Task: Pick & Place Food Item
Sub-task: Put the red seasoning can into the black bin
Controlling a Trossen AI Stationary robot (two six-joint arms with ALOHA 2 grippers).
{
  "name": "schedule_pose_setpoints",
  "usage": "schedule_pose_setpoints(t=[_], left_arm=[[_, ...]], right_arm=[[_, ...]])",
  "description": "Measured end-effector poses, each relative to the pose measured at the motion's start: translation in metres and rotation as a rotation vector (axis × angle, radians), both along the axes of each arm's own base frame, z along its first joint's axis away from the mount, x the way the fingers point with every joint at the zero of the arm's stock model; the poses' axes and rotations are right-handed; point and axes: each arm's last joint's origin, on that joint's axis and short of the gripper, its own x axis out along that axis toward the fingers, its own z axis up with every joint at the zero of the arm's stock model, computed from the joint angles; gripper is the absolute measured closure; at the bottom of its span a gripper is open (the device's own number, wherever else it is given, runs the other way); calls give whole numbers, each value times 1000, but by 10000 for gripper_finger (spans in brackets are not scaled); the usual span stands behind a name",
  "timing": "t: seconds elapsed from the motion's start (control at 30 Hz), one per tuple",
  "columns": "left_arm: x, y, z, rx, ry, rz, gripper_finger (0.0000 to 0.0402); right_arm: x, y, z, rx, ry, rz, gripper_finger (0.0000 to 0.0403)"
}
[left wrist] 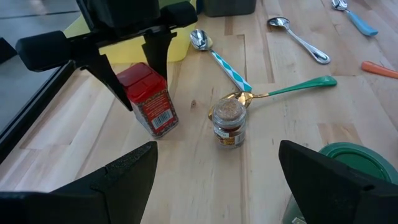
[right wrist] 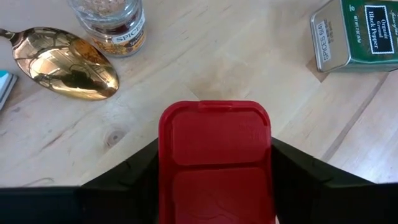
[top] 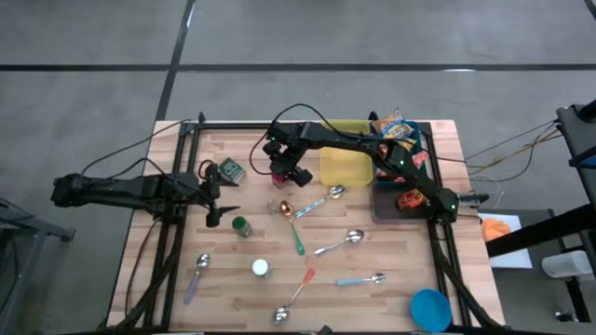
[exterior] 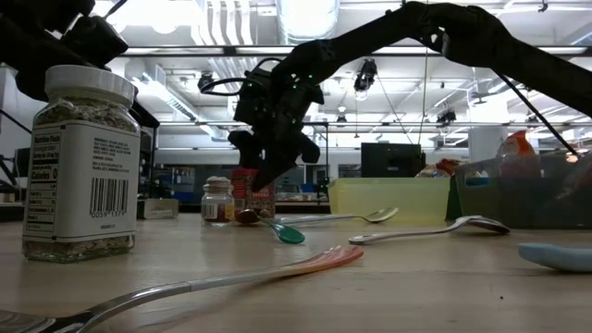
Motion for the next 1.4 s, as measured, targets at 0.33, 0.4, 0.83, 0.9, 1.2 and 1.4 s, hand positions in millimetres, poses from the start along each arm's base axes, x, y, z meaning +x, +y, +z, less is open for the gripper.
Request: schedule_pose_setpoints(t=[0.33,0.4,0.83,0.9,1.2,1.4], left_arm=[[0,0,0,0,0,0,62],[0,0,0,0,0,0,62],[0,0,0,0,0,0,62],[0,0,0,0,0,0,62],[0,0,0,0,0,0,61],[0,0,0,0,0,0,61]], right_arm=[[0,-1,1,-18,5,-8,181],[0,-1,1,-28,7,-13,174],[0,-1,1,-43,10,-20,182],[0,-2,1,-44,10,-20,175],[0,-2,2,-47,10,-23,194],[-2,-2,7,-52,5,-24,176]])
